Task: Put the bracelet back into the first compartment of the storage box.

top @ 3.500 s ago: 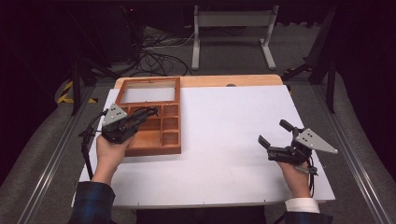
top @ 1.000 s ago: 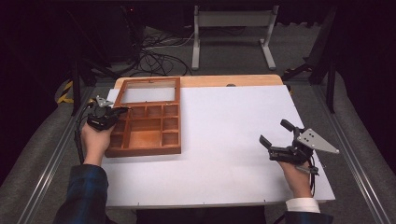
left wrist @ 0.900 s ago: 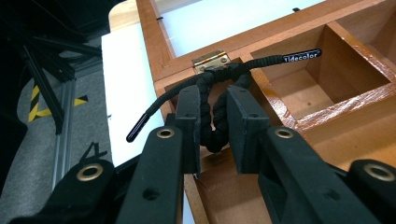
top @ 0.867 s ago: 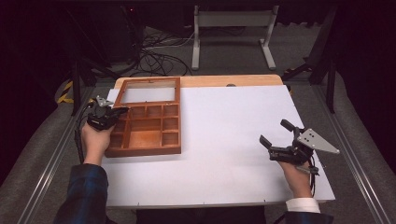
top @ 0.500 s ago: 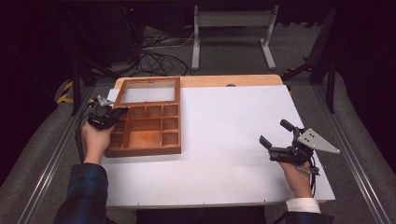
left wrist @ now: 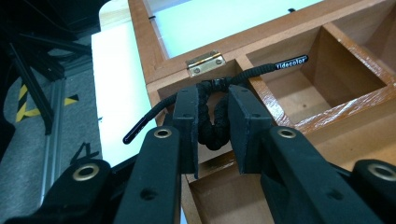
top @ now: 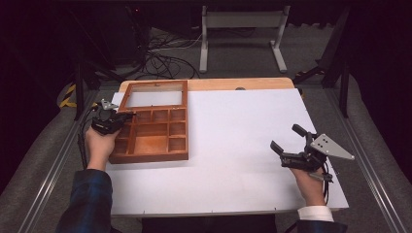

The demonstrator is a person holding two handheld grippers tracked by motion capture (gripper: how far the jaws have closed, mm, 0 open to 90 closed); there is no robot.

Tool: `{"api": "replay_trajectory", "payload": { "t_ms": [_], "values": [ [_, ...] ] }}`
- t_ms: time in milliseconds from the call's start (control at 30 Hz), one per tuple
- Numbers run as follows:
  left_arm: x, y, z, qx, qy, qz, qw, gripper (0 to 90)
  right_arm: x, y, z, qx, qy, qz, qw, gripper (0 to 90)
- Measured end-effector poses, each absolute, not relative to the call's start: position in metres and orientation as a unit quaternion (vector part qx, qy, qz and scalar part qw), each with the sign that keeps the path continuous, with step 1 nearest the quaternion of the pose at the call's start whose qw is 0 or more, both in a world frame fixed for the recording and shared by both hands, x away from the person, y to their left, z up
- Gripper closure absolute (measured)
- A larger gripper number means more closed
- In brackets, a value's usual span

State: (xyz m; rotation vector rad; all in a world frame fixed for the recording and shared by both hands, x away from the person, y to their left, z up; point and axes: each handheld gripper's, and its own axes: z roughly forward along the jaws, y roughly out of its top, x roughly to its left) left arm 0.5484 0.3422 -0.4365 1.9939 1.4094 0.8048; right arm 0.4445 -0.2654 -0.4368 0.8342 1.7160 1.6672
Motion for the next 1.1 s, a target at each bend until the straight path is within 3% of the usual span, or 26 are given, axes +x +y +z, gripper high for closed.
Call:
{"api": "replay_trajectory", "payload": {
  "t_ms": [667, 933, 1100],
  "values": [
    [0.551, 0.348, -0.438, 0.732, 0.537, 0.285, 0.308, 72.0, 0.445, -0.267, -0.436, 0.314, 0.643, 0.63, 0.3, 0.2],
    [0.55, 0.352, -0.438, 0.72, 0.54, 0.267, 0.344, 67.4, 0.445, -0.267, -0.436, 0.312, 0.643, 0.634, 0.296, 0.2],
    [0.549, 0.361, -0.439, 0.687, 0.565, 0.238, 0.39, 62.2, 0.444, -0.268, -0.435, 0.312, 0.642, 0.634, 0.297, 0.1]
  ]
}}
